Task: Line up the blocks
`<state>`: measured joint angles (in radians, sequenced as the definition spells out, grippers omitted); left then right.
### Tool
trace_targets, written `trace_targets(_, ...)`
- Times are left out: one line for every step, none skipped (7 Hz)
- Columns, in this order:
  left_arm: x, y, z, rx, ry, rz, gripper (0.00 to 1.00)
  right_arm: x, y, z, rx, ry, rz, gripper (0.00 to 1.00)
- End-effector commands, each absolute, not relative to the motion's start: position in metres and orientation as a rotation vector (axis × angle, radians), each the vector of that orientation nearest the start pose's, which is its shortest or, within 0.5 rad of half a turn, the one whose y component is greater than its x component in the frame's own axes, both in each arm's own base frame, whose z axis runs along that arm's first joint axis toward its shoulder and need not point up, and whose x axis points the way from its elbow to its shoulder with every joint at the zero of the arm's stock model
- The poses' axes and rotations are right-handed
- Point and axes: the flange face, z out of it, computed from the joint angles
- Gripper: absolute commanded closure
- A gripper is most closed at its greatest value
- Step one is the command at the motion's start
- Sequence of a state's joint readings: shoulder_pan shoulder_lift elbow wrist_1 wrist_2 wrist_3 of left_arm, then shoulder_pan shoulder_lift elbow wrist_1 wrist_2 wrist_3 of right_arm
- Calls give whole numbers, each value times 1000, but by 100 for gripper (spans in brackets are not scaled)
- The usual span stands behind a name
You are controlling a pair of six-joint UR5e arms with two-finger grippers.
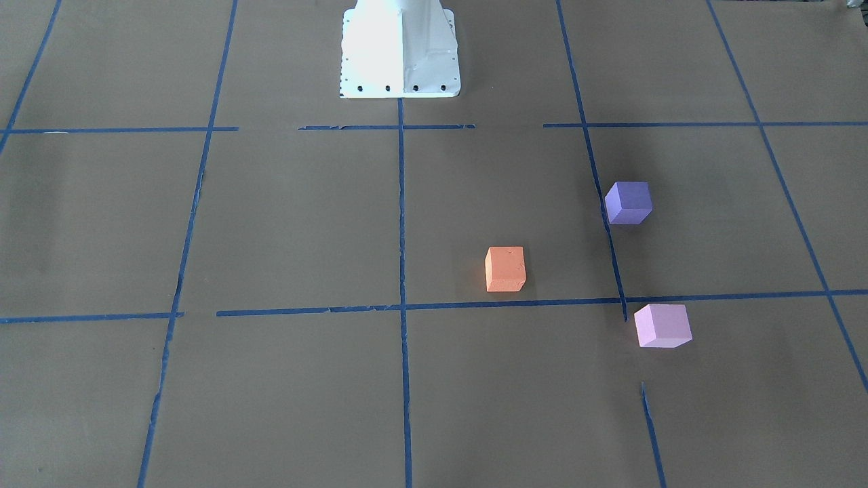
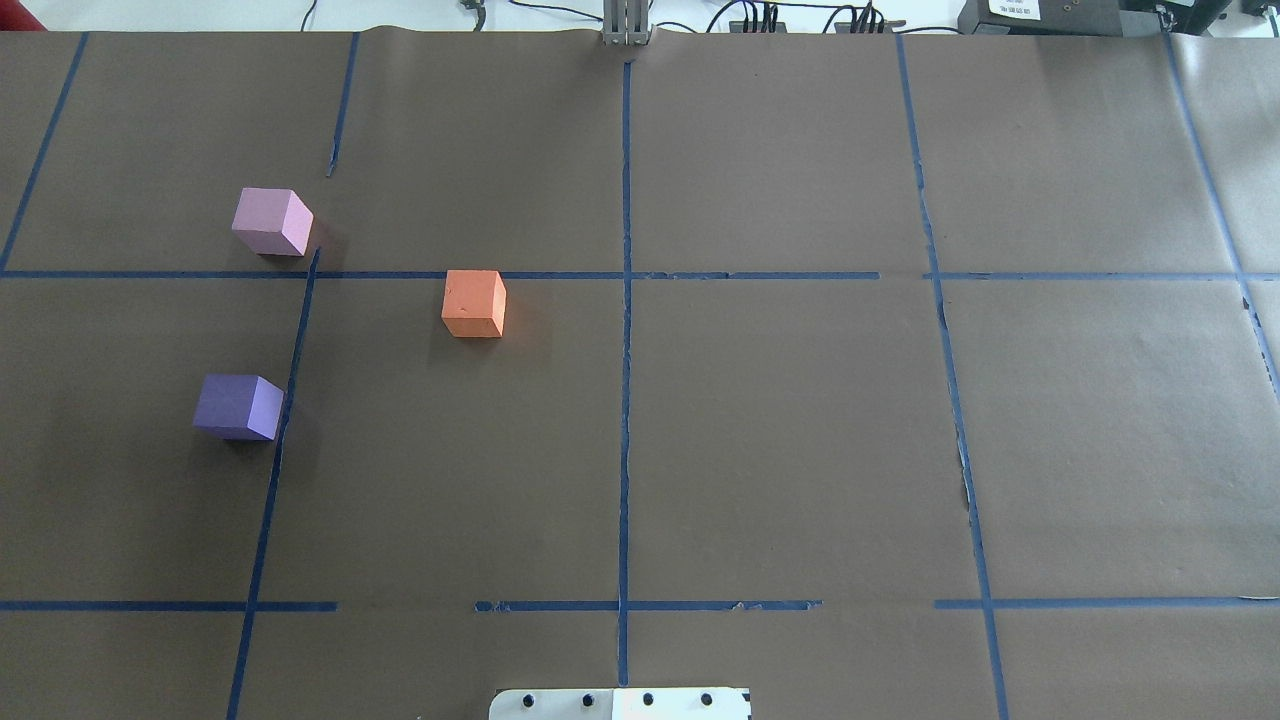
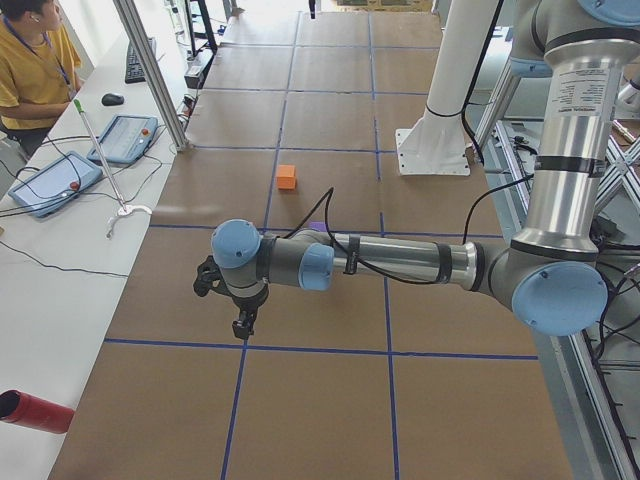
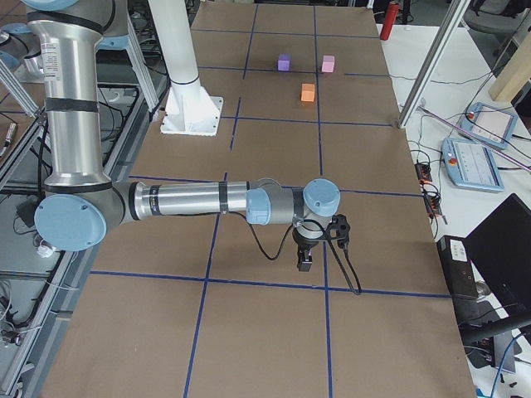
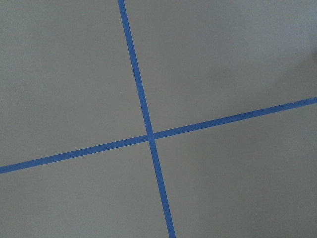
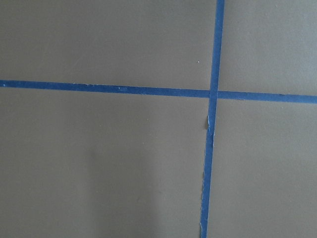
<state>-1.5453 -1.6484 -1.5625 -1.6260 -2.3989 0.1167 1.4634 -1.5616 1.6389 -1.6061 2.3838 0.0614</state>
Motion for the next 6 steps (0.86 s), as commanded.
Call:
trace_targets(-46, -536, 606, 170, 811, 195, 0, 7, -501, 622, -30, -813, -60, 0)
trace_targets(-47, -540, 592, 196, 791, 198, 0, 7, -501, 622, -30, -813, -60, 0)
trace_targets(-44, -544, 582, 214, 795, 211, 0, 7, -501, 622, -30, -813, -60, 0)
trace_targets(-29, -560, 561, 241, 801, 251, 0, 7, -501, 622, -30, -813, -60, 0)
trace_targets(1, -562, 523, 282, 806, 317, 0, 7, -501, 621, -28, -814, -61, 0)
trace_targets(13, -565, 508, 245, 831, 218, 0, 7, -501, 621, -28, -814, -61, 0)
